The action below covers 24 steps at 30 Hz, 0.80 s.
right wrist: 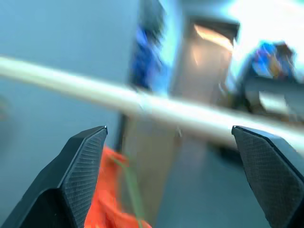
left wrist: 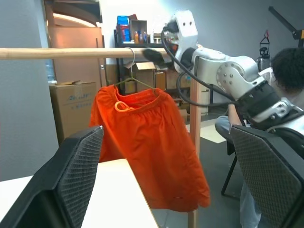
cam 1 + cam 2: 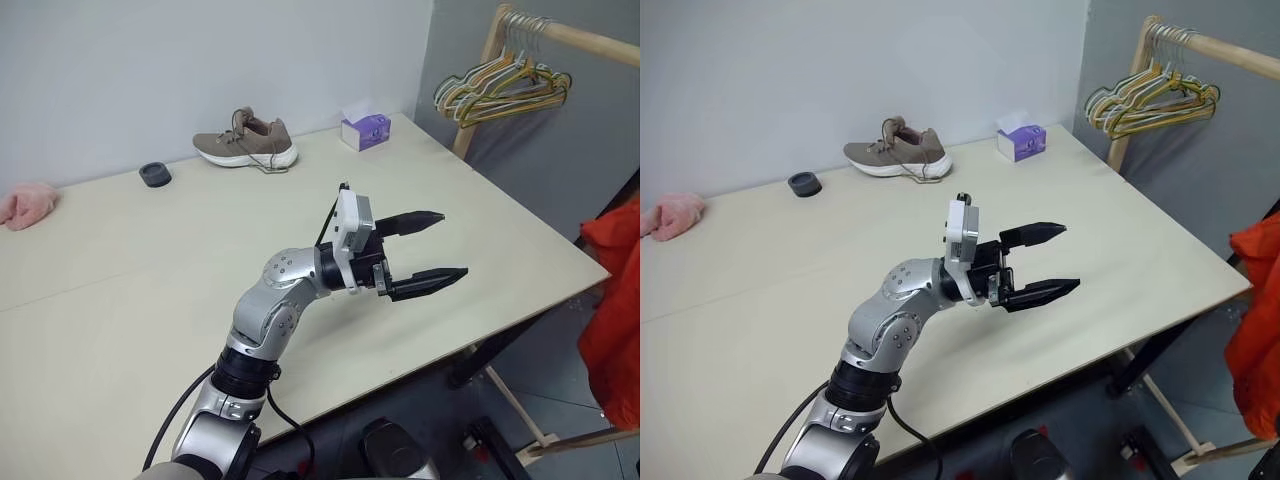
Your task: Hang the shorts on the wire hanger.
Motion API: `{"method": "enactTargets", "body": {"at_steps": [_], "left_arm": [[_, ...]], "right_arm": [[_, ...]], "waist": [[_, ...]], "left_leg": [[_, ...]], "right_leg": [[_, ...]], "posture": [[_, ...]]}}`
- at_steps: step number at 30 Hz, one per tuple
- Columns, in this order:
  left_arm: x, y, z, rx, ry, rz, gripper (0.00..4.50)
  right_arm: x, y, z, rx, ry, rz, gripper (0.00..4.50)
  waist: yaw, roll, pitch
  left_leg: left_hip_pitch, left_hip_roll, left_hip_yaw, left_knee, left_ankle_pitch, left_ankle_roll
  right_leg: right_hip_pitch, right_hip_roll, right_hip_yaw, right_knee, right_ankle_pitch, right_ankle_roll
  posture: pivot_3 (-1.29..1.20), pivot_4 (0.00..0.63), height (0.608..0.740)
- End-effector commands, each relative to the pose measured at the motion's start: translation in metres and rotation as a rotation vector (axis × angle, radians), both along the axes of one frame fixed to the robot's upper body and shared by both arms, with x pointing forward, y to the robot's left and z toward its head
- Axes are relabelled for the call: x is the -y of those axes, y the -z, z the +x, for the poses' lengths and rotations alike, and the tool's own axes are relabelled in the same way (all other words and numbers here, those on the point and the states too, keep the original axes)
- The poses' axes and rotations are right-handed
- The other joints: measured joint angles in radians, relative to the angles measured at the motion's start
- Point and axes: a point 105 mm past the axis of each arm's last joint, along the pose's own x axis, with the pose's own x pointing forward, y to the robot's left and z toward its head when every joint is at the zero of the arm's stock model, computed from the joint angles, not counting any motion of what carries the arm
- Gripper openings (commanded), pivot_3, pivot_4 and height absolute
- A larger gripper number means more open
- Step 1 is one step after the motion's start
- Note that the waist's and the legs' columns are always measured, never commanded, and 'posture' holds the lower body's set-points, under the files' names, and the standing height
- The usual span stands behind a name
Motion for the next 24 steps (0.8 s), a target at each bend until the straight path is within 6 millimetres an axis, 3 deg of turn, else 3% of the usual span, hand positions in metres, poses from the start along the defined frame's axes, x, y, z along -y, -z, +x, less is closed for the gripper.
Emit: {"method": "enactTargets", "body": {"at_steps": [1, 4, 6, 7, 9, 12, 14, 20, 24], "left_arm": [[-0.008, -0.009, 0.003, 0.038, -0.063, -0.037, 4.5], [-0.018, -0.008, 0.016, 0.028, -0.17, -0.052, 4.5], [-0.036, -0.003, 0.039, 0.015, -0.361, -0.048, 4.5], [-0.051, 0.002, 0.053, 0.006, -0.489, -0.033, 4.5], [-0.098, 0.019, 0.082, -0.027, -0.833, 0.014, 4.5], [-0.143, 0.039, 0.096, -0.045, -1.154, 0.1, 4.5], [-0.169, 0.056, 0.098, -0.077, -1.327, 0.191, 4.5], [-0.222, 0.088, 0.083, -0.165, -1.547, 0.263, 4.5], [-0.235, 0.091, 0.077, -0.216, -1.591, 0.222, 4.5]], "right_arm": [[-0.058, 0.005, 0.022, -0.042, -0.256, -0.138, 4.48], [-0.091, 0.023, 0.035, -0.113, -0.392, -0.191, 4.48], [-0.118, 0.044, 0.045, -0.16, -0.514, -0.182, 4.48], [-0.133, 0.056, 0.049, -0.173, -0.59, -0.17, 4.48], [-0.163, 0.086, 0.059, -0.216, -0.717, -0.126, 4.48], [-0.185, 0.115, 0.07, -0.255, -0.774, -0.078, 4.48], [-0.195, 0.132, 0.078, -0.28, -0.778, -0.054, 4.48], [-0.238, 0.174, 0.105, -0.345, -0.869, 0.106, 4.48], [-0.257, 0.19, 0.115, -0.382, -0.922, 0.161, 4.48]], "waist": [[0.002, 0.0, 0.0], [0.01, 0.001, -0.001], [0.013, 0.002, -0.001], [0.014, 0.001, -0.001], [0.015, -0.001, -0.001], [0.025, -0.001, -0.001], [0.048, -0.002, -0.001], [0.143, -0.003, -0.002], [0.216, -0.004, -0.003]], "left_leg": [[0.0, 0.0, 0.0, 0.0, 0.0, 0.0], [0.0, 0.0, -0.001, 0.0, 0.0, 0.0], [-0.001, 0.0, -0.002, 0.0, 0.0, 0.0], [-0.001, 0.0, -0.002, 0.0, 0.0, 0.0], [-0.001, 0.001, -0.003, 0.0, 0.0, 0.0], [-0.002, 0.001, -0.004, 0.0, 0.0, 0.0], [-0.006, 0.001, -0.004, 0.001, 0.0, 0.0], [-0.013, 0.0, -0.006, 0.001, 0.0, 0.0], [-0.022, 0.0, -0.006, 0.002, 0.002, -0.002]], "right_leg": [[0.0, 0.0, 0.0, 0.0, 0.0, 0.0], [0.0, 0.0, -0.001, 0.0, 0.0, 0.0], [-0.003, 0.0, -0.001, 0.0, 0.0, 0.0], [-0.003, 0.0, -0.001, 0.0, 0.0, 0.001], [-0.003, 0.0, -0.001, 0.001, 0.001, 0.001], [-0.005, 0.0, -0.001, 0.002, 0.001, 0.001], [-0.009, 0.0, -0.002, 0.002, 0.002, 0.002], [-0.015, -0.002, -0.004, 0.005, 0.006, 0.0], [-0.03, -0.002, -0.004, 0.016, 0.006, -0.001]], "posture": [[-0.38, 0.084, 0.74], [-0.36, 0.079, 0.74], [-0.34, 0.074, 0.74], [-0.33, 0.072, 0.74], [-0.3, 0.068, 0.74], [-0.26, 0.062, 0.74], [-0.23, 0.06, 0.74], [-0.13, 0.057, 0.74], [-0.08, 0.067, 0.74]]}}
